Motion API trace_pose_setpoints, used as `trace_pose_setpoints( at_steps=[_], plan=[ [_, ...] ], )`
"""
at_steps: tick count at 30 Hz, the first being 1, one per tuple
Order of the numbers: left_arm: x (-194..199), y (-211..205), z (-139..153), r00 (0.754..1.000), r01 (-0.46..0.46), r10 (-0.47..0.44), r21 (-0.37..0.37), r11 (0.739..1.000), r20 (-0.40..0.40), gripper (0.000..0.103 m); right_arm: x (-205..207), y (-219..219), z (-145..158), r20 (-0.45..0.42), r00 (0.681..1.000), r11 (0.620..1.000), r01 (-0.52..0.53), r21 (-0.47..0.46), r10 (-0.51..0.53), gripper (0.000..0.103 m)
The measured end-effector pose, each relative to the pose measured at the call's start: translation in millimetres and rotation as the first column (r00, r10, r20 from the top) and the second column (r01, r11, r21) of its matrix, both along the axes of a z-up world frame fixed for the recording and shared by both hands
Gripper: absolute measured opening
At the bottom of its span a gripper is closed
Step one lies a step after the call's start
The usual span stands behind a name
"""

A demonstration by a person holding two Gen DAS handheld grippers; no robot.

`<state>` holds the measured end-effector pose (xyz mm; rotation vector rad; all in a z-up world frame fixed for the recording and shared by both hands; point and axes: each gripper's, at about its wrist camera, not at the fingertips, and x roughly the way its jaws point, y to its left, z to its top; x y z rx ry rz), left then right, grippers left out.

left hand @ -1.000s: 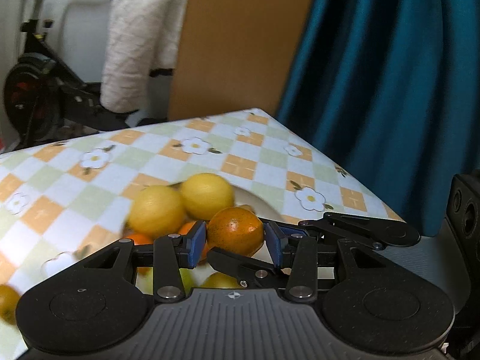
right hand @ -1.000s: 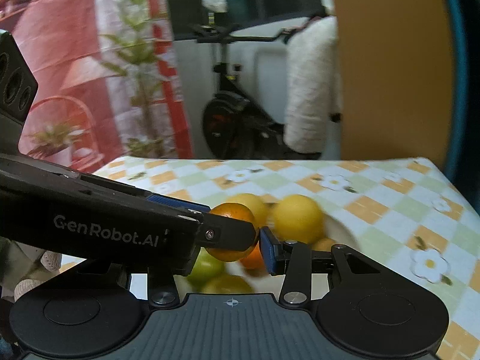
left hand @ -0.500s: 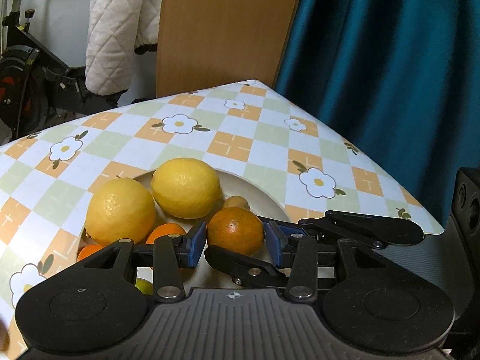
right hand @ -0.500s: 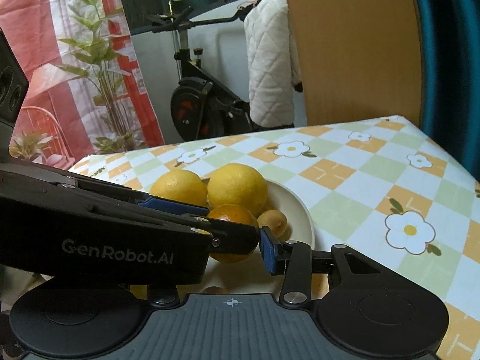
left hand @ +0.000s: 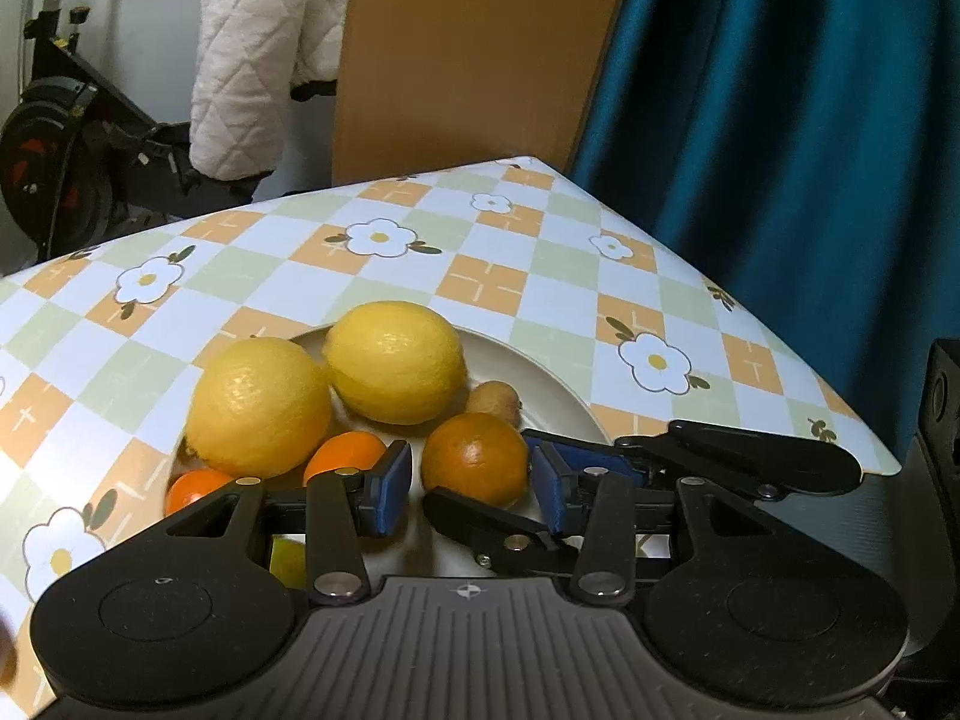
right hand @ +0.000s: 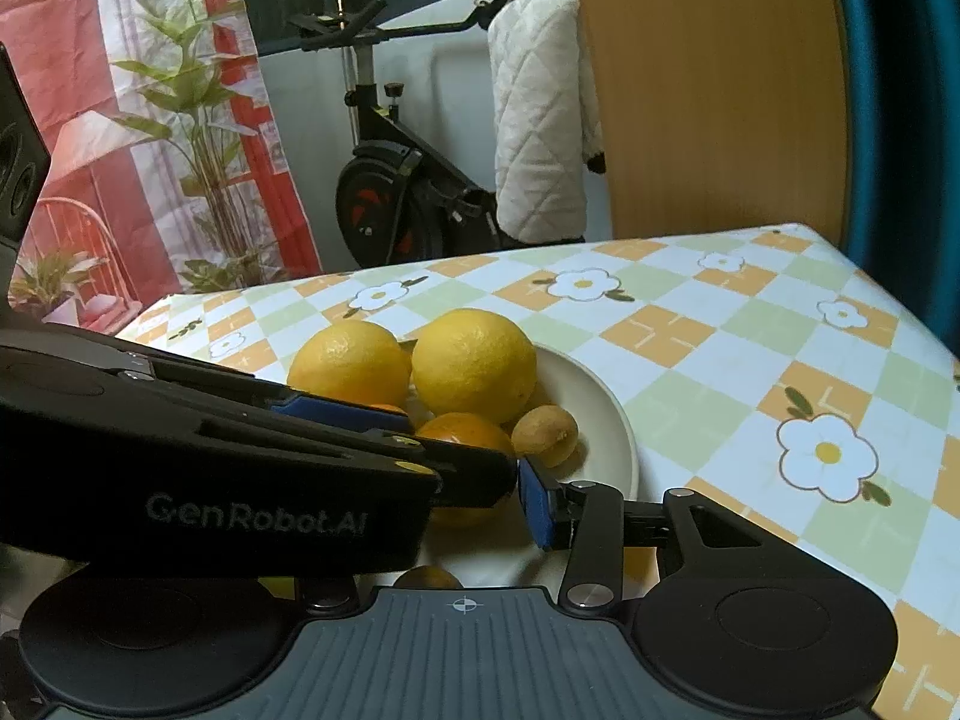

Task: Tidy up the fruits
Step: 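Lower the orange onto the plate and open the left tool, then move the left tool to the last loose orange and close on it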

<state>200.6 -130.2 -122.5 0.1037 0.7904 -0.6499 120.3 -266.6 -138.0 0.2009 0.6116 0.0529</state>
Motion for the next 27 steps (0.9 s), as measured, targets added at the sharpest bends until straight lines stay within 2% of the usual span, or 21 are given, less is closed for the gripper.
trace_pose_setpoints(
  at_steps=[7,13,17,20,27],
  plan=[
    [-5.4,25.2,14.1,0.998,-0.045,0.046,-0.034,0.998,0.03,0.049,-8.7,0.6,8.5,0.01,0.999,0.999,0.036,-0.016,-0.036,0.046],
    [-9.5,71.3,29.9,0.991,-0.118,0.123,-0.097,0.988,0.049,0.049,-13.7,10.7,19.5,0.029,0.999,0.999,0.027,-0.036,-0.026,0.048],
    [-14.7,112.0,36.3,0.98,-0.184,0.192,-0.11,0.977,0.059,0.049,-13.4,24.2,29.7,0.045,0.999,0.998,0.007,-0.057,-0.004,0.048],
    [-16.6,143.4,38.2,0.968,-0.233,0.24,-0.088,0.968,0.07,0.049,-11.6,37.9,36.6,0.059,0.998,0.998,-0.02,-0.064,0.023,0.048],
    [-12.8,203.0,32.7,0.931,-0.357,0.362,-0.087,0.93,0.05,0.048,3.1,88.6,43.1,0.057,0.987,0.985,-0.146,-0.096,0.152,0.048]
  ],
)
